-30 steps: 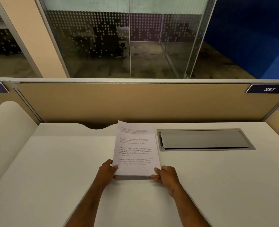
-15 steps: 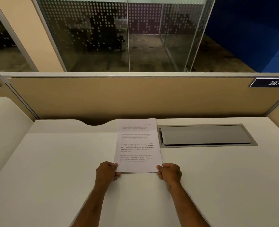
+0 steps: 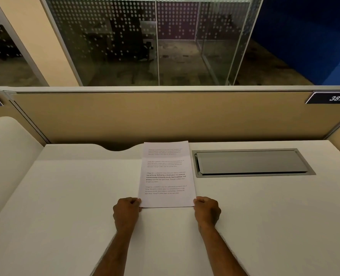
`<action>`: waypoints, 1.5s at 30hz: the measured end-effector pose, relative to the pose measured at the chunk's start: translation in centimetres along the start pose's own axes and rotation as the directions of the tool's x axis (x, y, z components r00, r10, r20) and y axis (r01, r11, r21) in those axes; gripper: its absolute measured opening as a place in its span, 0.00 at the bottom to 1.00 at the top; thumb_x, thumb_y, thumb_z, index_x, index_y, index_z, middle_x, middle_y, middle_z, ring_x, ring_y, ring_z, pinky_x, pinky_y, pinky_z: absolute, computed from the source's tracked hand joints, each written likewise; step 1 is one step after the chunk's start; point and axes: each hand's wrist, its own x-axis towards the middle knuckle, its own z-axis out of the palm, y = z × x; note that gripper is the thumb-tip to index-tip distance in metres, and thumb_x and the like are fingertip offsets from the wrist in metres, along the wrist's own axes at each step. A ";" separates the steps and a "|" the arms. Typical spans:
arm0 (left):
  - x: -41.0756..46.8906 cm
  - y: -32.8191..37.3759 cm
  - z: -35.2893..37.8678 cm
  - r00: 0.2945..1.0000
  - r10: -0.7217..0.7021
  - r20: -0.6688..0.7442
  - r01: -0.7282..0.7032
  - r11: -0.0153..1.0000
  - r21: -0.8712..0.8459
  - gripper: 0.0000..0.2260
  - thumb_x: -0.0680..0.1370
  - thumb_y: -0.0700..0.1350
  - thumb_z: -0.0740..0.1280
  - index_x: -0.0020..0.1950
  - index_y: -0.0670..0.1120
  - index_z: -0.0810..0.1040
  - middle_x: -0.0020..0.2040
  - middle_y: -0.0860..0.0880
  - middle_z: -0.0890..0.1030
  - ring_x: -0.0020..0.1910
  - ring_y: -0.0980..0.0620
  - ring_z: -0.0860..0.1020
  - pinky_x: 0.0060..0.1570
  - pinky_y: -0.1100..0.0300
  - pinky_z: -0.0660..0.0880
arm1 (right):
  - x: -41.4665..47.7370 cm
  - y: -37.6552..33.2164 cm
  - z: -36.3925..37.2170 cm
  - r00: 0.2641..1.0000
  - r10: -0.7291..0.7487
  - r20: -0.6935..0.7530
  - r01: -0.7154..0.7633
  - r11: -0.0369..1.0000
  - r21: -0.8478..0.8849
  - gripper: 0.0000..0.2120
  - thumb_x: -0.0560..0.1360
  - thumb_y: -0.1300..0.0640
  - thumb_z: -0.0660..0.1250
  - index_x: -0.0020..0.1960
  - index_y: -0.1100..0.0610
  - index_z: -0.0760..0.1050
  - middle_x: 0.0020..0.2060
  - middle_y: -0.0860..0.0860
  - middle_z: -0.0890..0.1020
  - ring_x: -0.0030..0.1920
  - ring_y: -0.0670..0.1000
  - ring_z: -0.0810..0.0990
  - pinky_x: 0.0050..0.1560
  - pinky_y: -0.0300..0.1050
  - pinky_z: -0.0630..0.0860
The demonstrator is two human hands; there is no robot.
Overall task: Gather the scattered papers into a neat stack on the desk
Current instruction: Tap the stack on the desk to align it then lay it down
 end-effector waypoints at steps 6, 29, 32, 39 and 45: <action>-0.2 0.1 -0.2 1.000 0.006 -0.003 -0.006 1.000 0.016 0.06 0.78 0.43 0.71 0.47 0.45 0.88 0.32 0.49 0.85 0.41 0.46 0.84 0.45 0.57 0.74 | -0.2 -0.1 0.1 1.000 -0.022 -0.022 0.020 0.998 -0.066 0.09 0.76 0.63 0.70 0.54 0.66 0.84 0.50 0.62 0.87 0.51 0.62 0.85 0.56 0.57 0.82; -0.6 0.2 -0.3 0.996 -0.071 -0.061 0.073 0.997 0.024 0.09 0.75 0.45 0.75 0.35 0.45 0.83 0.33 0.49 0.86 0.38 0.48 0.82 0.44 0.57 0.72 | -0.3 -0.1 -0.1 0.999 -0.034 -0.029 0.029 0.986 -0.162 0.06 0.75 0.62 0.73 0.47 0.65 0.83 0.46 0.61 0.87 0.46 0.60 0.85 0.50 0.50 0.82; -0.6 0.1 -0.3 0.995 -0.074 -0.062 0.075 0.997 0.026 0.09 0.75 0.45 0.75 0.35 0.46 0.84 0.33 0.49 0.86 0.38 0.49 0.81 0.44 0.57 0.72 | -0.2 0.1 -0.1 0.999 -0.035 -0.026 0.030 0.986 -0.166 0.05 0.75 0.62 0.72 0.46 0.64 0.84 0.45 0.60 0.87 0.46 0.60 0.85 0.50 0.52 0.83; -0.7 -0.4 -0.5 0.997 -0.049 -0.067 0.048 0.999 -0.019 0.11 0.77 0.47 0.74 0.36 0.45 0.83 0.32 0.49 0.85 0.38 0.49 0.81 0.45 0.56 0.73 | -0.5 0.1 -0.8 0.999 -0.038 -0.037 0.033 0.991 -0.126 0.10 0.77 0.58 0.70 0.47 0.66 0.83 0.45 0.61 0.87 0.46 0.61 0.85 0.50 0.50 0.82; -4.3 -0.9 -1.4 0.992 0.077 -0.100 -0.071 0.996 0.062 0.10 0.80 0.50 0.70 0.51 0.43 0.83 0.48 0.45 0.86 0.49 0.43 0.81 0.50 0.53 0.75 | -3.1 0.7 -3.8 0.980 -0.198 0.027 0.200 0.961 -0.189 0.11 0.80 0.55 0.67 0.50 0.62 0.81 0.49 0.58 0.85 0.48 0.57 0.83 0.50 0.49 0.82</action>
